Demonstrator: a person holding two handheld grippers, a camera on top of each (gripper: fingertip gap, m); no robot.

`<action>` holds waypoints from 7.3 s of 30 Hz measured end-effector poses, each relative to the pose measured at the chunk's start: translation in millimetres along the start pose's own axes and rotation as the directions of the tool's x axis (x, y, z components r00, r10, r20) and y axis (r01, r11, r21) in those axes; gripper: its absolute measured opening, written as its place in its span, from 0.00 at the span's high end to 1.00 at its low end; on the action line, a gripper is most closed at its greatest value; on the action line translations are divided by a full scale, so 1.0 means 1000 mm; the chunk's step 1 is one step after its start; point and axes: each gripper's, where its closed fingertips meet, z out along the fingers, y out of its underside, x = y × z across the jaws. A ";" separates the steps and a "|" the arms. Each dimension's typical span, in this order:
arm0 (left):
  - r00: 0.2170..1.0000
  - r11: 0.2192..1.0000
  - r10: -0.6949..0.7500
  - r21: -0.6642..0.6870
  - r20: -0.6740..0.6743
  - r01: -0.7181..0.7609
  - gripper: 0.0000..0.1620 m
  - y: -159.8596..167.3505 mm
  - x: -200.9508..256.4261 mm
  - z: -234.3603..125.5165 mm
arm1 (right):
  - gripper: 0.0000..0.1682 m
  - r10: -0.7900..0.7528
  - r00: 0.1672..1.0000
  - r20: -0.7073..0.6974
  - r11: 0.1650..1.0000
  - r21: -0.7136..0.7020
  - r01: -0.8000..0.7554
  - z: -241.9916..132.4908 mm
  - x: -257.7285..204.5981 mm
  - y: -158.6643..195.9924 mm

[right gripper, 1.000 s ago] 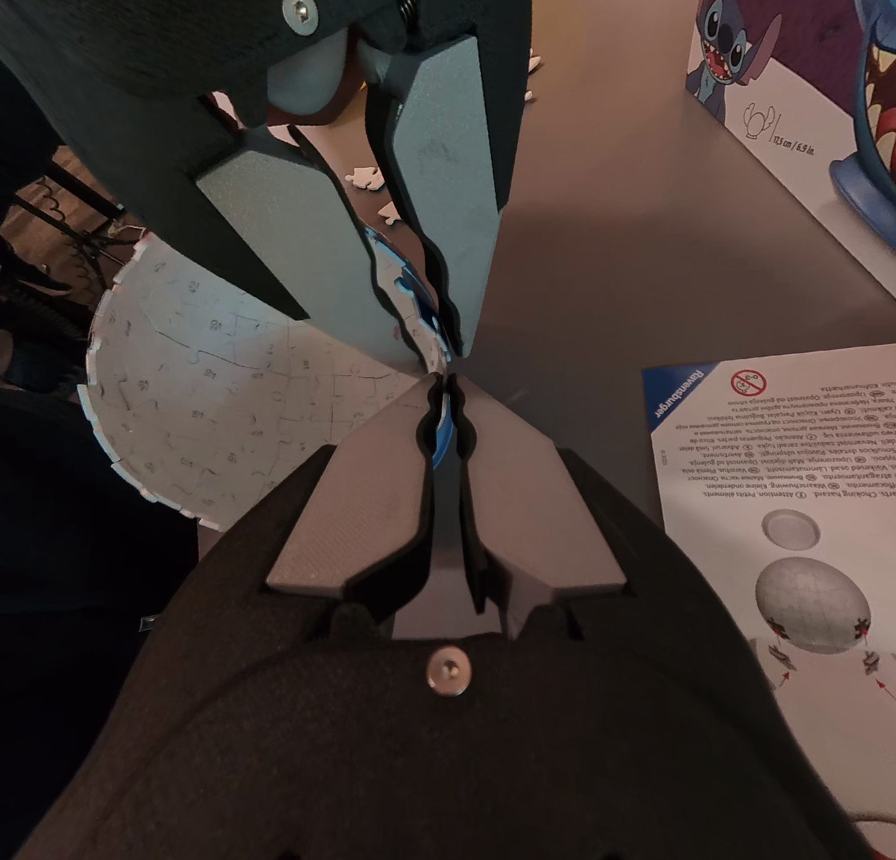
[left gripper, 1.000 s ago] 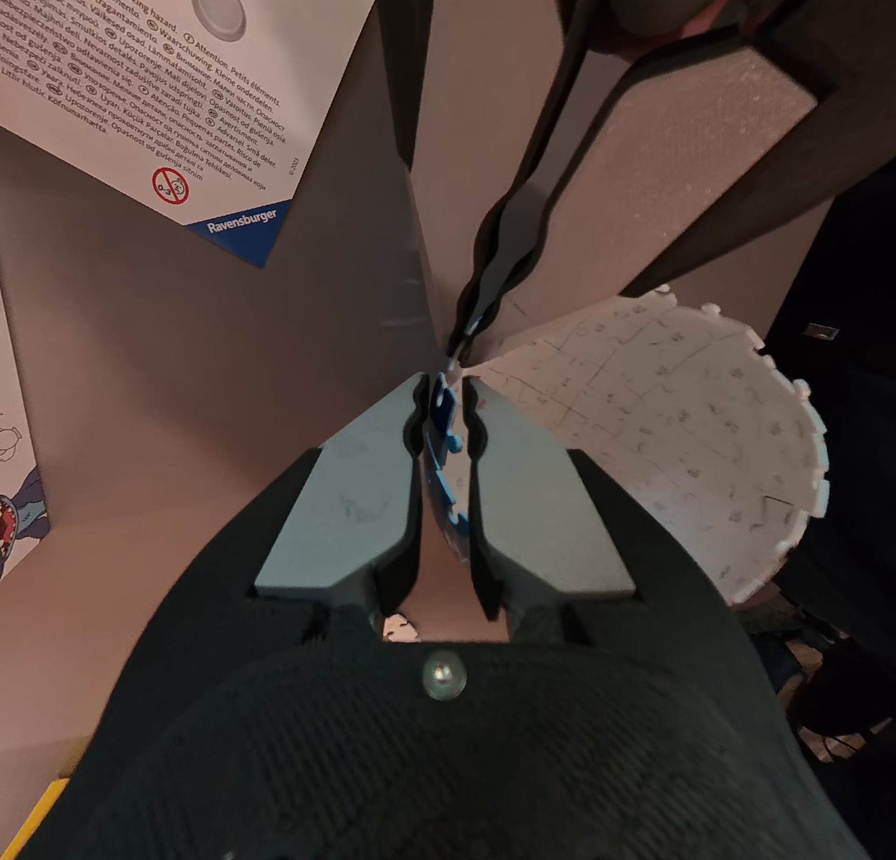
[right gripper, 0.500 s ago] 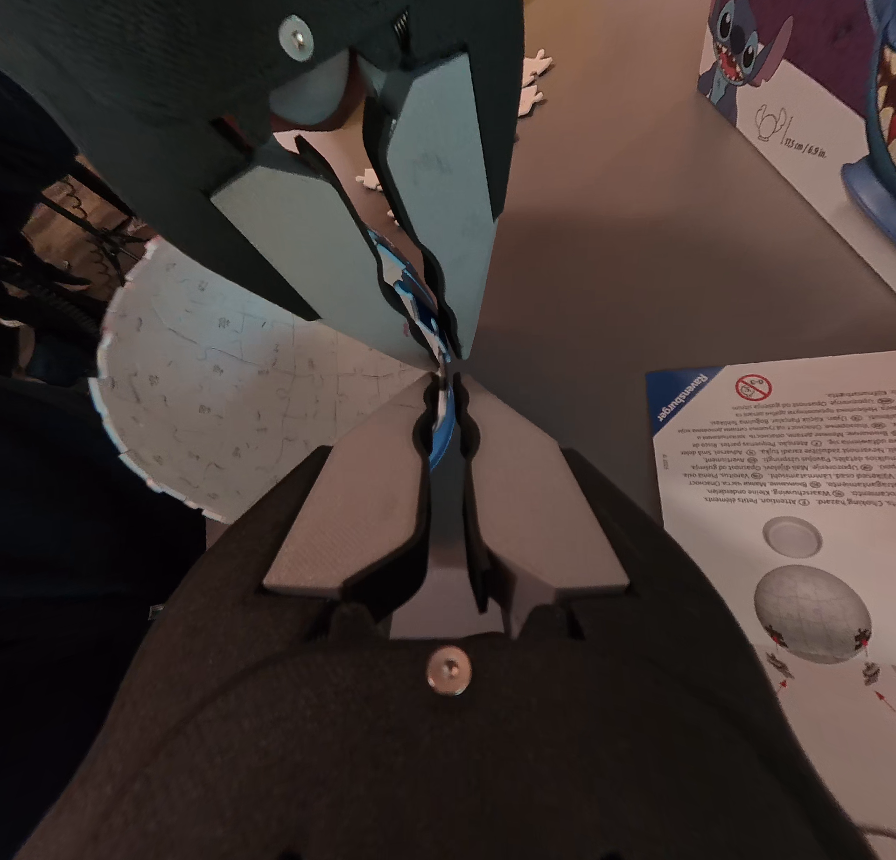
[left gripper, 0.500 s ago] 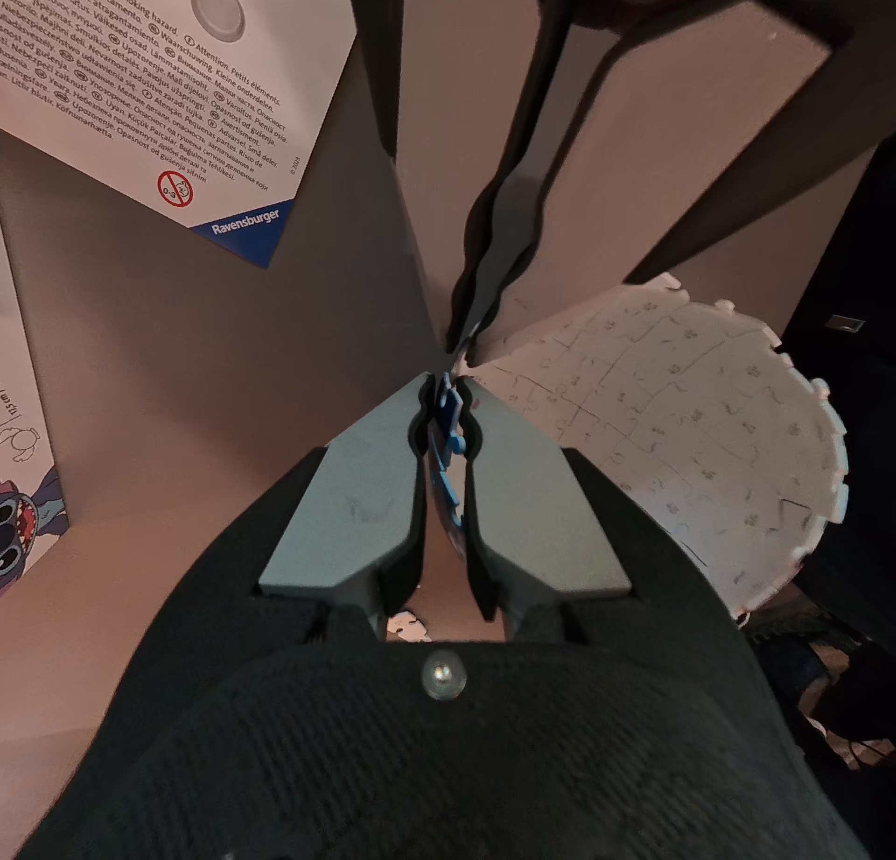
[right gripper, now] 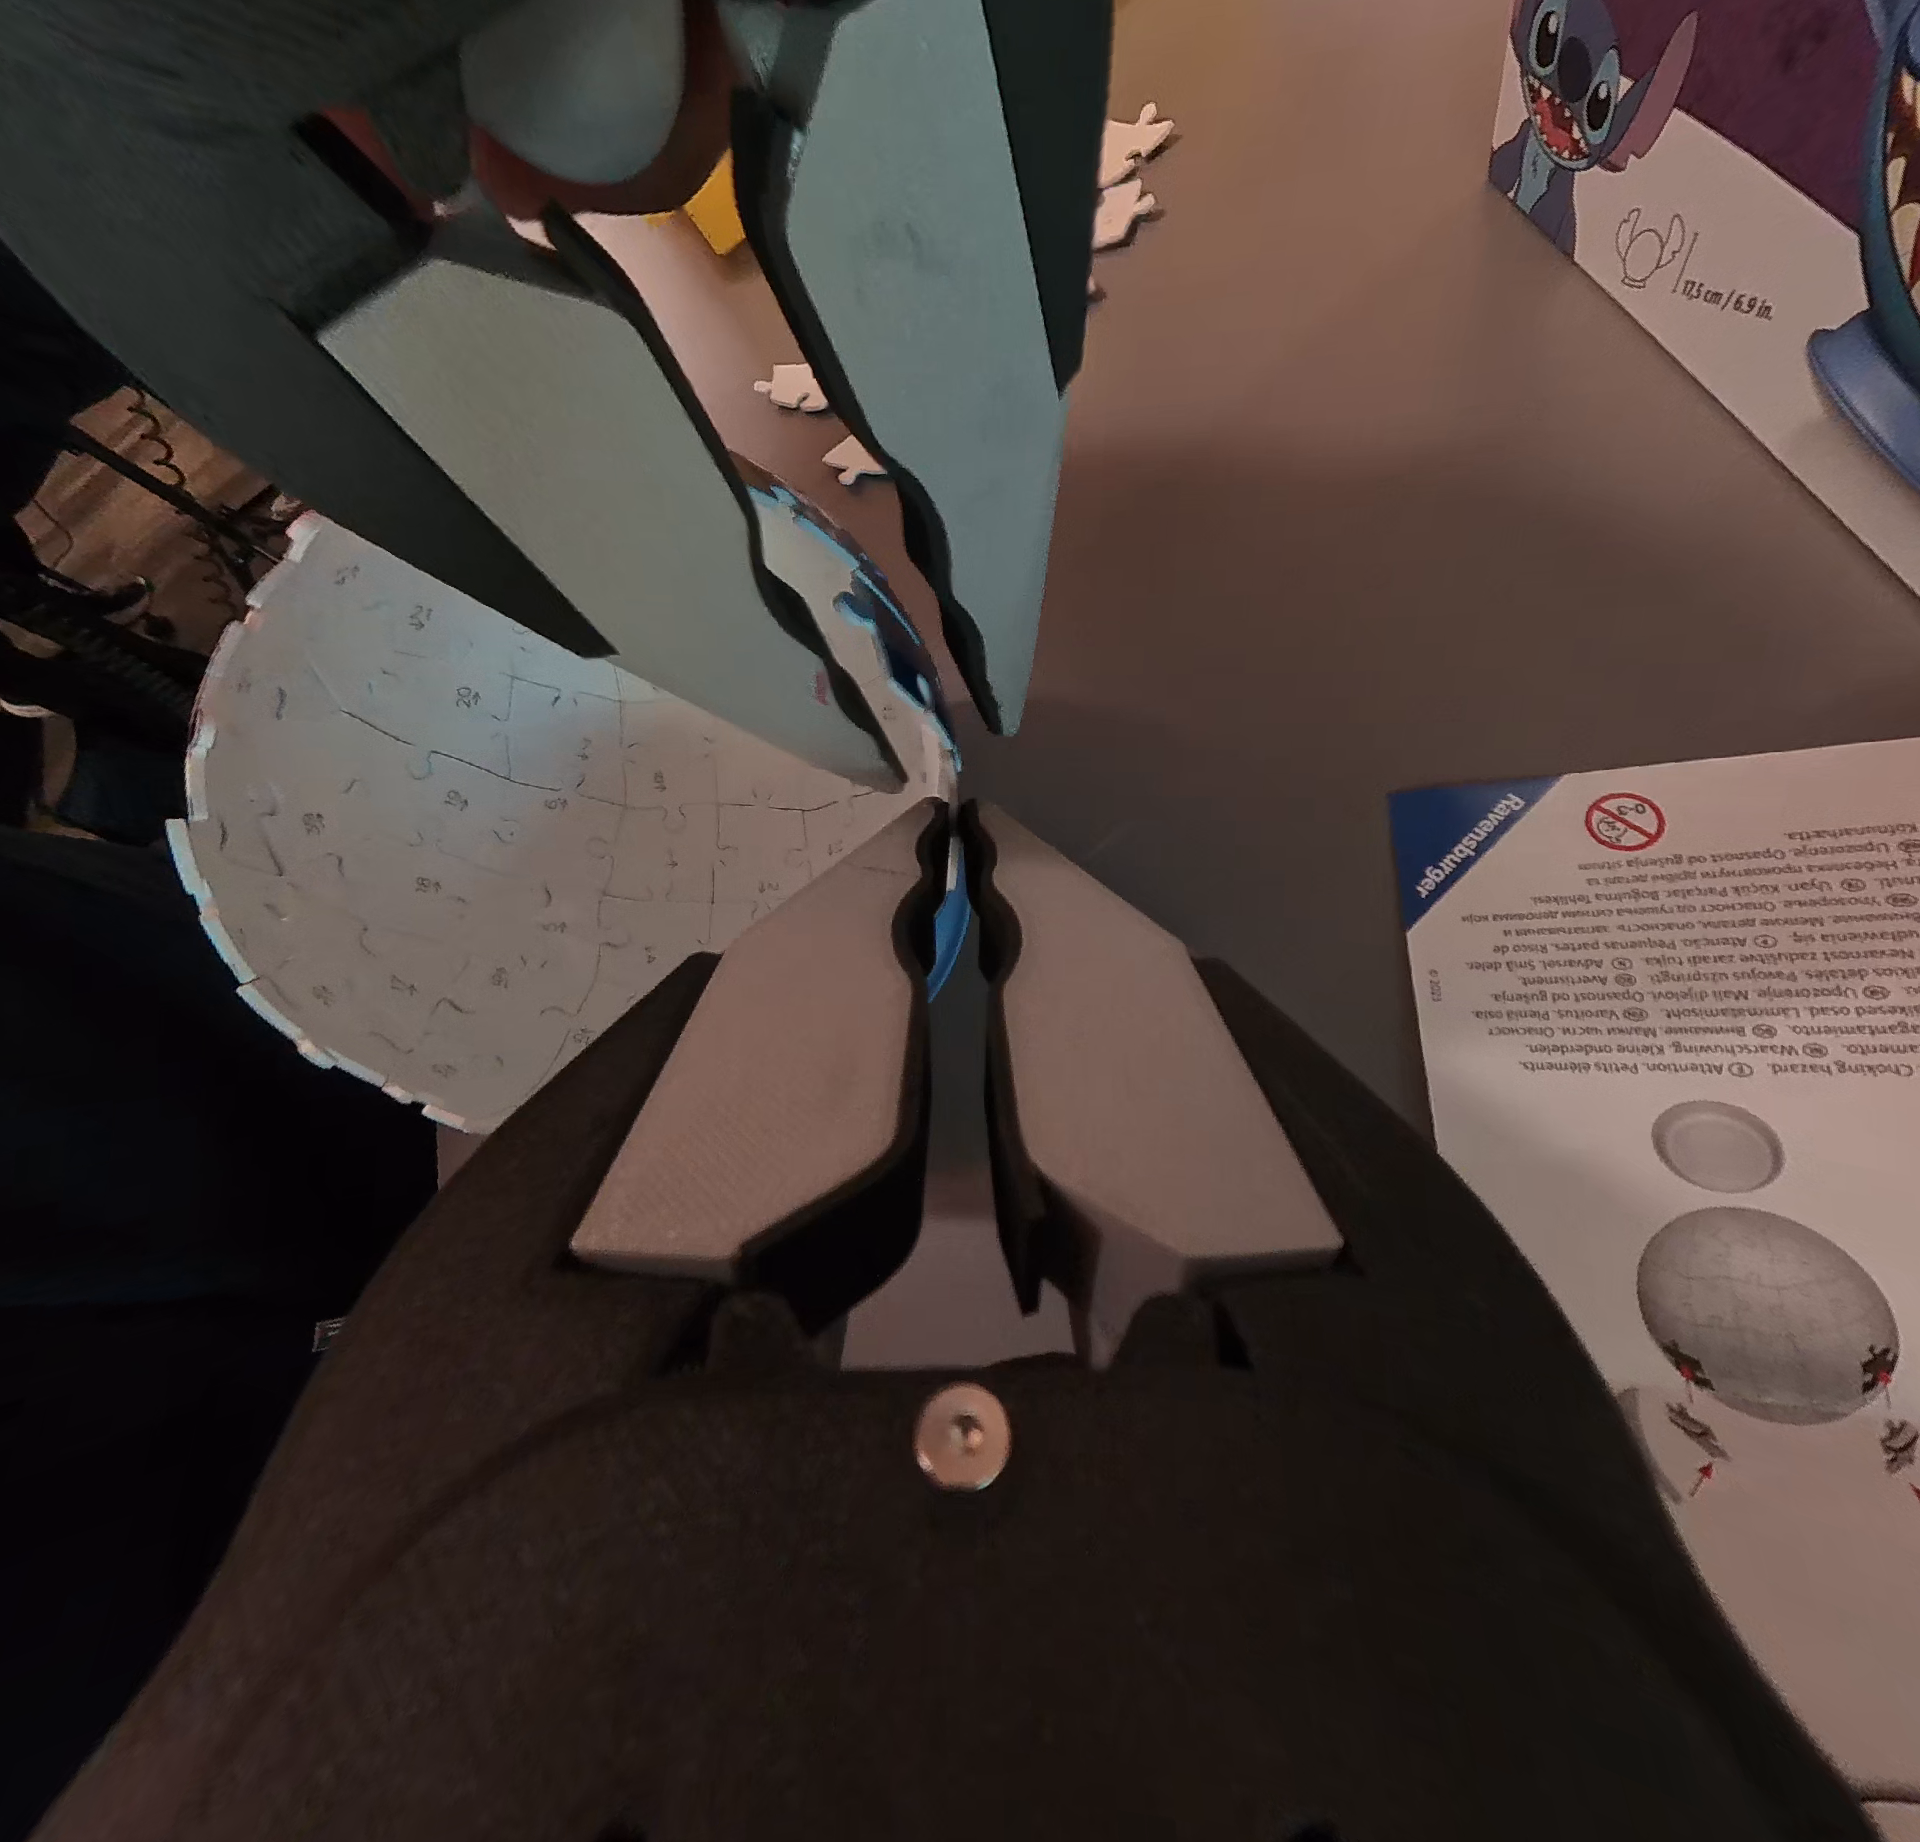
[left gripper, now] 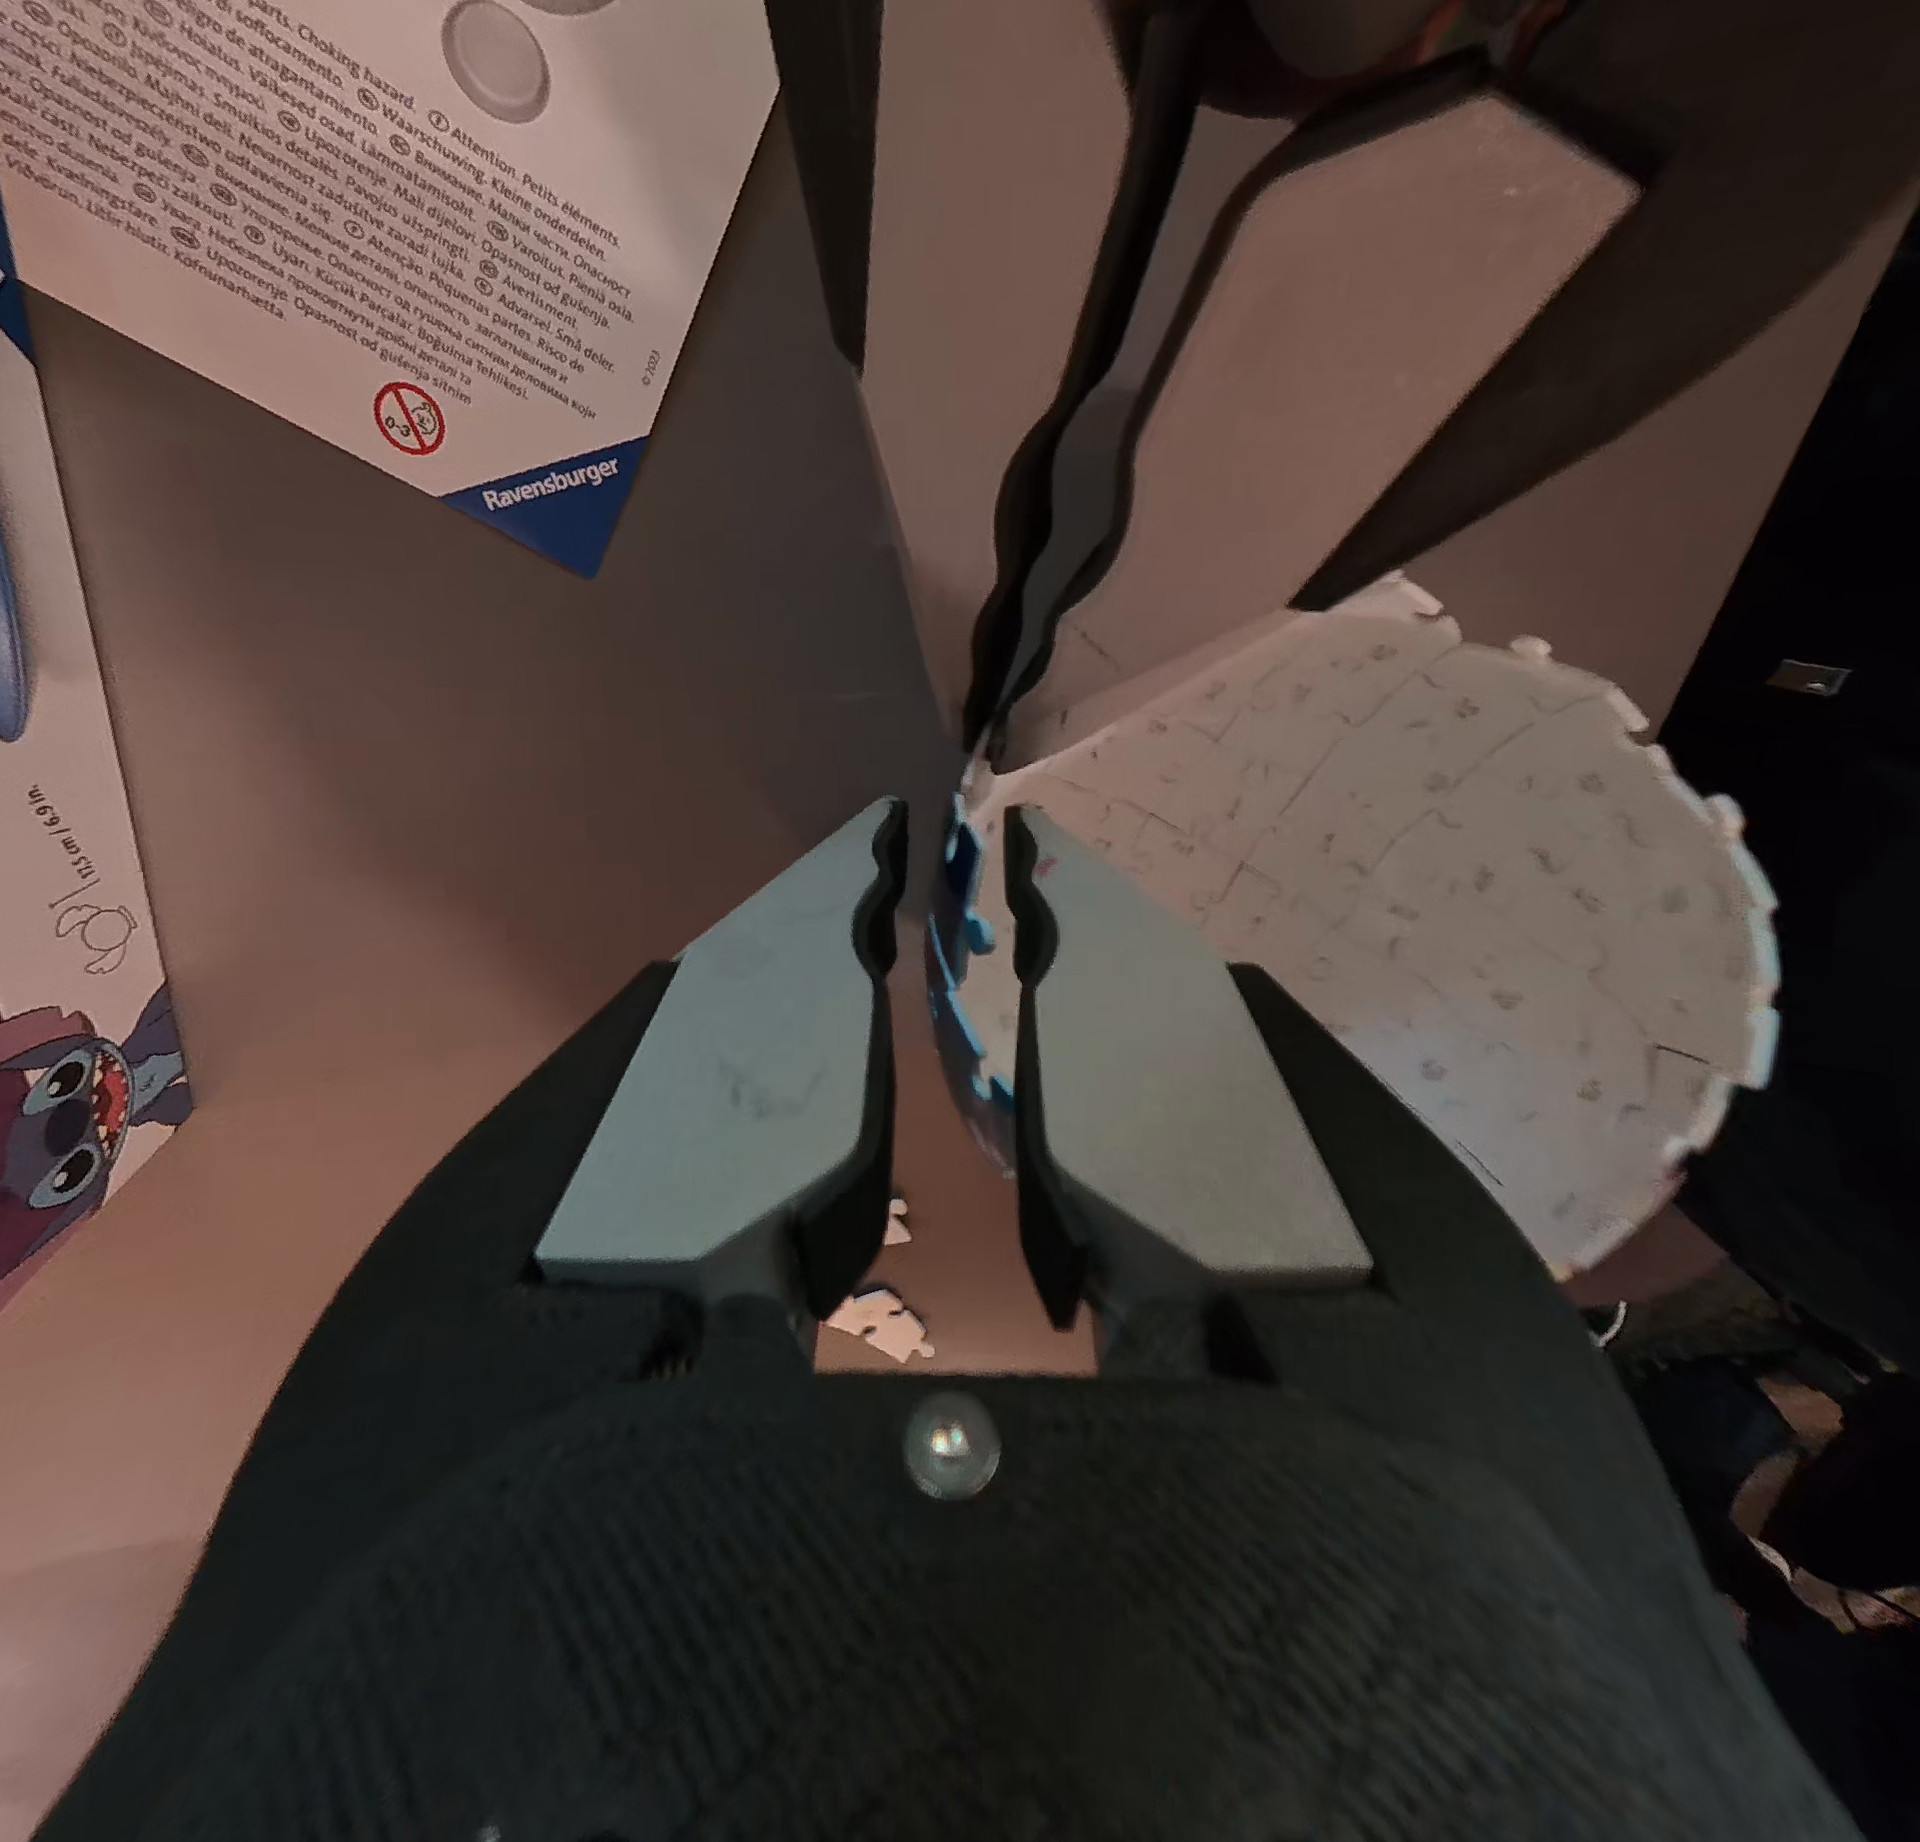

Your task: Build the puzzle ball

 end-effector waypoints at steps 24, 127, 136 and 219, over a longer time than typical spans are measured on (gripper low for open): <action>0.999 1.000 0.018 -0.006 0.028 -0.018 0.97 0.003 0.000 0.007 | 0.91 0.059 0.993 0.102 0.998 -0.025 -0.056 0.000 -0.002 0.005; 0.955 0.991 -0.134 -0.041 -0.266 0.127 0.95 0.012 0.013 0.026 | 1.00 0.094 0.968 0.234 0.993 -0.098 -0.072 0.011 -0.005 0.016; 0.950 0.992 -0.125 -0.039 -0.287 0.119 0.96 0.010 0.014 0.027 | 1.00 0.104 0.960 0.261 0.992 -0.103 -0.080 0.011 -0.005 0.018; 0.958 0.995 -0.103 -0.013 -0.267 0.103 0.98 0.013 0.014 0.014 | 1.00 0.001 0.958 0.285 0.995 -0.092 0.026 0.021 -0.015 0.014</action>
